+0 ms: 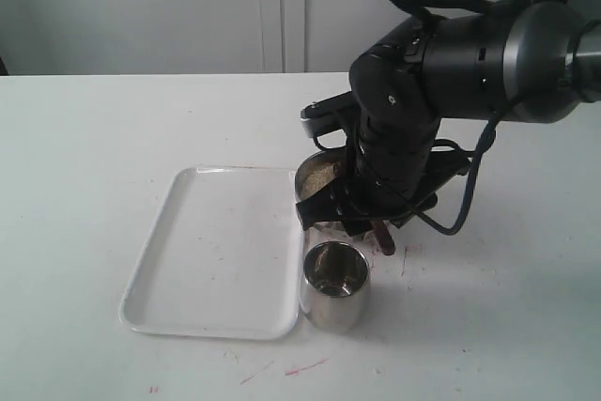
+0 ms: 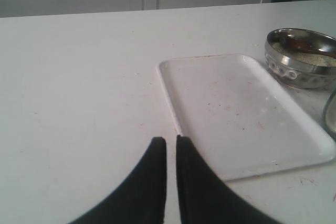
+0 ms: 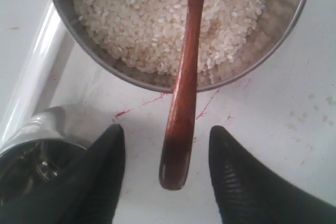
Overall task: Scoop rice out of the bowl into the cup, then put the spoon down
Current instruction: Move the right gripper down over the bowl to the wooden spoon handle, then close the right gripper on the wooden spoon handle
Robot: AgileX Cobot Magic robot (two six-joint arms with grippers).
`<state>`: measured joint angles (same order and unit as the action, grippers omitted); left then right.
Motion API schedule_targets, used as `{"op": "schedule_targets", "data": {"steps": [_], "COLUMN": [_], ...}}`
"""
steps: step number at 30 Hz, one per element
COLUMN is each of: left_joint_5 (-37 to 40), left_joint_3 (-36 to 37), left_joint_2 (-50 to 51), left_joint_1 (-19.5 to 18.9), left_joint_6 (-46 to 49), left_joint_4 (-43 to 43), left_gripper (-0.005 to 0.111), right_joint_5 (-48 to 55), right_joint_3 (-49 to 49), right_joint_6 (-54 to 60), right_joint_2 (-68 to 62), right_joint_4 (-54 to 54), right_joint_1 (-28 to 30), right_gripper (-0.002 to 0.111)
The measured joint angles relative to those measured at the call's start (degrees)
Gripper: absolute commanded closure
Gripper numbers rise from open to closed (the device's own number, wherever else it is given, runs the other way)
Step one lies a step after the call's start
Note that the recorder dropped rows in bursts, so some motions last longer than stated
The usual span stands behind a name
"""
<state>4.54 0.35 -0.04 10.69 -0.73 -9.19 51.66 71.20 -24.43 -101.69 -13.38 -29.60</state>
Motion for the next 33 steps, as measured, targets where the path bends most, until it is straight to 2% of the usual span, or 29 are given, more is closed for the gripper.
{"op": "schedule_targets", "data": {"steps": [8,28,33], "left_joint_5": [0.0,0.0,0.0], "left_joint_3": [0.0,0.0,0.0], "left_joint_2": [0.0,0.0,0.0], "left_joint_1": [0.0,0.0,0.0], "left_joint_6": [0.0,0.0,0.0], "left_joint_4": [0.0,0.0,0.0], "left_gripper": [0.092,0.092,0.092], "right_joint_5": [0.67,-0.94,-2.05], "right_joint_3": [0.0,-0.38,-0.38], "right_joint_6": [-2.57,-2.57,-2.57], "right_joint_2": [-0.89,-4.15,-4.32], "right_joint_4": [-3.26,-1.96,-1.96], "right_joint_1": [0.36,0.68,0.68], "right_gripper": [0.061,0.061,0.066]}}
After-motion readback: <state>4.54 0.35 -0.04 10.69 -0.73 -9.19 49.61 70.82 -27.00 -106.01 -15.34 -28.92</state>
